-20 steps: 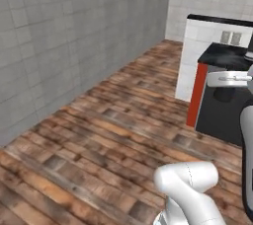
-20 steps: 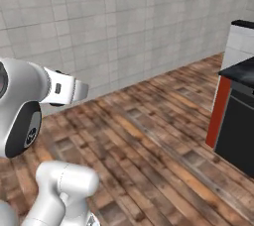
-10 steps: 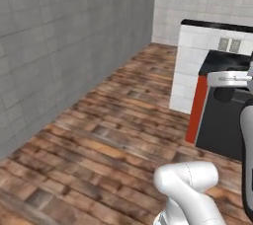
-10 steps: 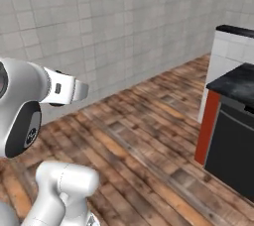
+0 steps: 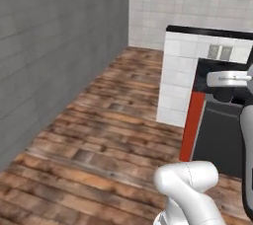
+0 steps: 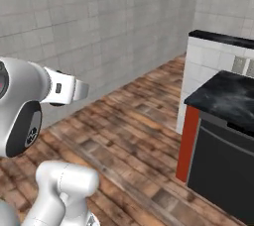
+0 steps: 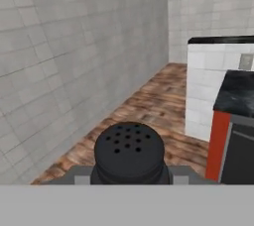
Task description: The dining table condiment station is running low on shaker. Refill the condiment station by opening the cabinet and taking the shaker from the cabinet and placing it on the dining table.
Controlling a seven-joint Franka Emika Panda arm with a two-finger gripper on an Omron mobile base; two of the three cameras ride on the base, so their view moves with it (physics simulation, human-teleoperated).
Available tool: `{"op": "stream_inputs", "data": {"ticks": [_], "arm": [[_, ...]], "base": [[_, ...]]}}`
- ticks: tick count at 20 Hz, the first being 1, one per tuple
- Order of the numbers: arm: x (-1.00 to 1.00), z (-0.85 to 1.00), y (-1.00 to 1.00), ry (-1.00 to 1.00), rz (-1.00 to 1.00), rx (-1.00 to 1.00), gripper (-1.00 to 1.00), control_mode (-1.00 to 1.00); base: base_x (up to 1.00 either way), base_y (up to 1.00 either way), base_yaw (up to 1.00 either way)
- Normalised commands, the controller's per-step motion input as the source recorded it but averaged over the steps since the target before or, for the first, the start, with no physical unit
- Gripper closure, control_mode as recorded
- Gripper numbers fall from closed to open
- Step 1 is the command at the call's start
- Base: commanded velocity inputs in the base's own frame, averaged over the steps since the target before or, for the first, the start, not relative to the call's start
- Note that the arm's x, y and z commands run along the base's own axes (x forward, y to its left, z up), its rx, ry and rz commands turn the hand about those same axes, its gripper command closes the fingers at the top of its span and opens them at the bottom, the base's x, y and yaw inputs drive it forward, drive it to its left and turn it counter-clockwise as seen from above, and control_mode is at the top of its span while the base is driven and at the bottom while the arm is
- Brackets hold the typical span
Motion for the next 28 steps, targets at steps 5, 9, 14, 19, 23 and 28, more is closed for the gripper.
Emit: {"op": "stream_inputs", "data": {"ticks": [5,9,14,19,23,28], "arm": [[0.00,0.00,0.00,0.00,0.00,0.00,1.00,1.00],[0.00,0.00,0.00,0.00,0.00,0.00,1.00,1.00],[0.00,0.00,0.00,0.00,0.00,0.00,1.00,1.00],[0.00,0.00,0.00,0.00,0.00,0.00,1.00,1.00],[0.00,0.00,0.00,0.00,0.00,0.00,1.00,1.00],[0.00,0.00,0.00,0.00,0.00,0.00,1.00,1.00]], "base": [[1.00,0.00,-0.38],[1.00,0.03,-0.36],[1.00,0.16,-0.30],[1.00,0.26,-0.27],[0.99,0.42,-0.22],[0.95,0.63,-0.07]]}}
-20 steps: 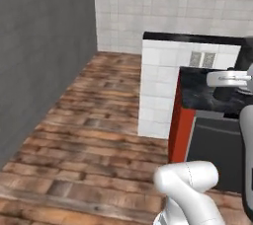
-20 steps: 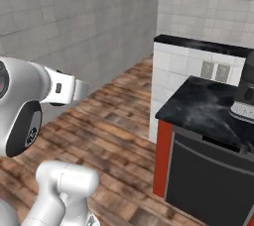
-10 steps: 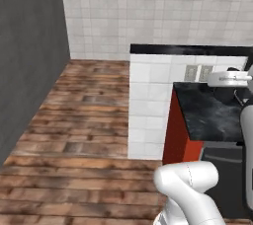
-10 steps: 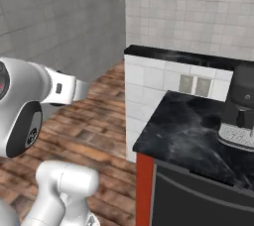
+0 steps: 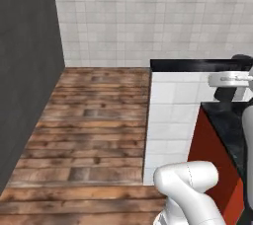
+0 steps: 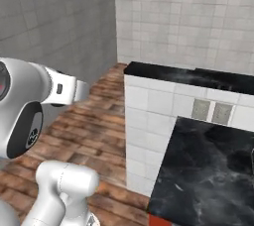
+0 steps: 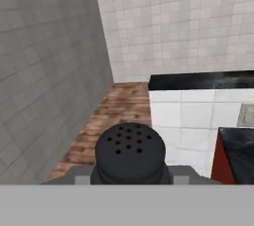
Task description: The dining table condiment station is running low on shaker. Refill the condiment station by opening the cabinet and taking the shaker from the cabinet and placing it on the dining table.
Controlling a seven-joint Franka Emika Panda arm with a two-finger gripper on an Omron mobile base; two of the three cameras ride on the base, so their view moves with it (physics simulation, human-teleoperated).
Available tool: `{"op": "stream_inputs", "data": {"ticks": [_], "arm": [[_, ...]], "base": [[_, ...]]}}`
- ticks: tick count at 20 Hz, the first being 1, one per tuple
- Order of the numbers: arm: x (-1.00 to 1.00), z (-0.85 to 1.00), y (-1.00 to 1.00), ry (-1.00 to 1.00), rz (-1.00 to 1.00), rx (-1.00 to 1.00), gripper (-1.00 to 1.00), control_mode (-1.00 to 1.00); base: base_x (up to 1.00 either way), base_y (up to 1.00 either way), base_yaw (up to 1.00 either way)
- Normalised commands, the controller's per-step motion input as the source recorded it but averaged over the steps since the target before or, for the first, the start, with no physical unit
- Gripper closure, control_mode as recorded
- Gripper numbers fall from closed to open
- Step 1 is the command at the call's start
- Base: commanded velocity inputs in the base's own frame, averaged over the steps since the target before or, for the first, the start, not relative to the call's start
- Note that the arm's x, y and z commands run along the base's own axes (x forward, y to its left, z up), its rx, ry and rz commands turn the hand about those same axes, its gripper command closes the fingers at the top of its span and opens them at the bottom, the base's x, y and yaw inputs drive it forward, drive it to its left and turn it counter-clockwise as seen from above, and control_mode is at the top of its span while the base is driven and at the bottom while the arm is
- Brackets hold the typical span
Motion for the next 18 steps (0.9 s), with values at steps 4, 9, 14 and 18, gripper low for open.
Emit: {"op": "stream_inputs", "data": {"ticks": [4,9,14,18], "arm": [[0.00,0.00,0.00,0.00,0.00,0.00,1.00,1.00],[0.00,0.00,0.00,0.00,0.00,0.00,1.00,1.00],[0.00,0.00,0.00,0.00,0.00,0.00,1.00,1.00],[0.00,0.00,0.00,0.00,0.00,0.00,1.00,1.00]], "base": [[0.94,0.83,0.00],[0.87,0.81,0.01],[0.80,0.39,-0.13],[0.75,0.13,-0.35]]}}
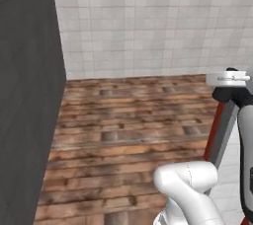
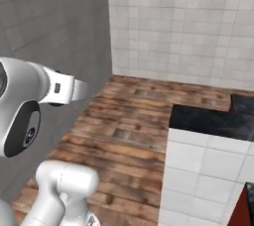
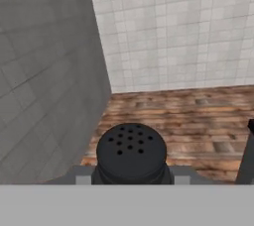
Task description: The dining table condiment station is running low on shaker. Refill the condiment station by opening the cabinet and taking the shaker from the cabinet and placing it on the dining table.
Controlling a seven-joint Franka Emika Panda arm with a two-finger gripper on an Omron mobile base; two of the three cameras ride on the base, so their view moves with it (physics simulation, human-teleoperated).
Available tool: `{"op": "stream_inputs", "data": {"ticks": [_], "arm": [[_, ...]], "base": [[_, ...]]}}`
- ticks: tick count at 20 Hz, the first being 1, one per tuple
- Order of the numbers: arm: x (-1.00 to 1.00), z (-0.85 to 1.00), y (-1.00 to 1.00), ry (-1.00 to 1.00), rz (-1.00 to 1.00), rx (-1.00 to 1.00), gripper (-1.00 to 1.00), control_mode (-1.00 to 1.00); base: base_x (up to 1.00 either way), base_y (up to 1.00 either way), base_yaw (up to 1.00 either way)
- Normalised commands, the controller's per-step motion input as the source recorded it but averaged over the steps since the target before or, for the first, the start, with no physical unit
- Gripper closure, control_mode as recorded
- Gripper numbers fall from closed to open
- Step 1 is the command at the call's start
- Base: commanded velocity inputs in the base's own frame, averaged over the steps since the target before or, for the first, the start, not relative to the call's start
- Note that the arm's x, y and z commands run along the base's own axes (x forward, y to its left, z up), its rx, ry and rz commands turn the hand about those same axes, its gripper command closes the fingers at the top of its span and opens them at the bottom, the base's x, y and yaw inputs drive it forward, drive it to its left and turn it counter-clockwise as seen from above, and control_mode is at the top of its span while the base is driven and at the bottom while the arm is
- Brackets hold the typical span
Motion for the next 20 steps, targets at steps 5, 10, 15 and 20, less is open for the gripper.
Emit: {"op": "stream_inputs", "data": {"ticks": [5,10,15,20], "arm": [[0.00,0.00,0.00,0.00,0.00,0.00,1.00,1.00],[0.00,0.00,0.00,0.00,0.00,0.00,1.00,1.00],[0.00,0.00,0.00,0.00,0.00,0.00,1.00,1.00],[0.00,0.00,0.00,0.00,0.00,0.00,1.00,1.00]], "base": [[0.79,0.16,-0.40],[0.72,0.41,-0.42],[0.67,0.58,-0.40],[0.73,0.51,-0.40]]}}
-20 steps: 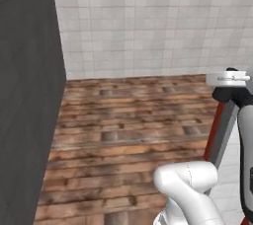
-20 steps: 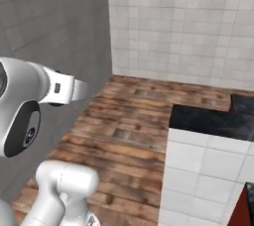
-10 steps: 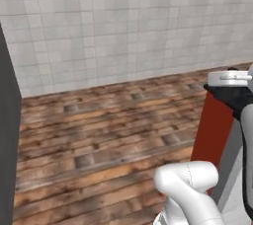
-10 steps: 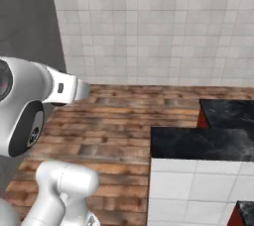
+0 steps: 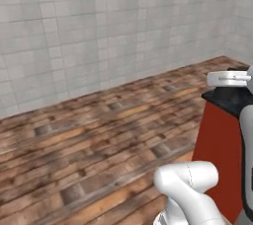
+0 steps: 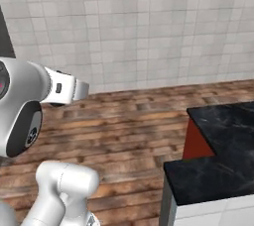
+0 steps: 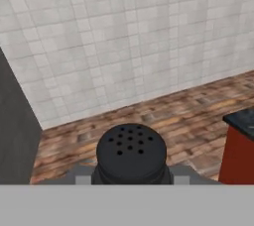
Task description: The dining table condiment station is running low on shaker. Refill the condiment station by opening the cabinet and taking the shaker from the cabinet and placing it on the dining table.
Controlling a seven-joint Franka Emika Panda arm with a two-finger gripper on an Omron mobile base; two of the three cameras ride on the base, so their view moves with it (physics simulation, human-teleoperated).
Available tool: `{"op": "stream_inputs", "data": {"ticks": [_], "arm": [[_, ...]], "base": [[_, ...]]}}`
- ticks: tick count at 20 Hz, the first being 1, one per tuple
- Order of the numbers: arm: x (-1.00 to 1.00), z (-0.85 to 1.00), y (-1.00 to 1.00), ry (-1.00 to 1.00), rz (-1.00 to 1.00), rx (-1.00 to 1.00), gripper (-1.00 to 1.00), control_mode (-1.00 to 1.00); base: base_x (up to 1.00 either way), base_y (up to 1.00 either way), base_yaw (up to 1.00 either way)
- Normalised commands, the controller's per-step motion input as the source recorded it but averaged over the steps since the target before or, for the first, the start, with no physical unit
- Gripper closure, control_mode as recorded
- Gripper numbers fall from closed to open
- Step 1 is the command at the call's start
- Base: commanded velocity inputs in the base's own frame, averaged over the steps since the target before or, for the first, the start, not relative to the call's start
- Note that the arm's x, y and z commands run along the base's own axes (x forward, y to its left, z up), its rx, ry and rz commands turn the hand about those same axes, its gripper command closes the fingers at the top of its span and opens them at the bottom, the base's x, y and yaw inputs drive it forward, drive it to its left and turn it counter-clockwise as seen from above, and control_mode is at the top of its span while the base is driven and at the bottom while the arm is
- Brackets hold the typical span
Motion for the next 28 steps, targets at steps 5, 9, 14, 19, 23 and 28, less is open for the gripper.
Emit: {"op": "stream_inputs", "data": {"ticks": [5,9,14,19,23,28], "arm": [[0.00,0.00,0.00,0.00,0.00,0.00,1.00,1.00],[0.00,0.00,0.00,0.00,0.00,0.00,1.00,1.00],[0.00,0.00,0.00,0.00,0.00,0.00,1.00,1.00],[0.00,0.00,0.00,0.00,0.00,0.00,1.00,1.00],[0.00,0.00,0.00,0.00,0.00,0.00,1.00,1.00],[0.00,0.00,0.00,0.00,0.00,0.00,1.00,1.00]], "base": [[0.76,0.42,-0.41],[0.79,0.34,-0.40],[0.85,0.43,-0.36],[0.85,0.41,-0.36],[0.86,0.29,-0.38],[0.85,0.12,-0.42]]}}
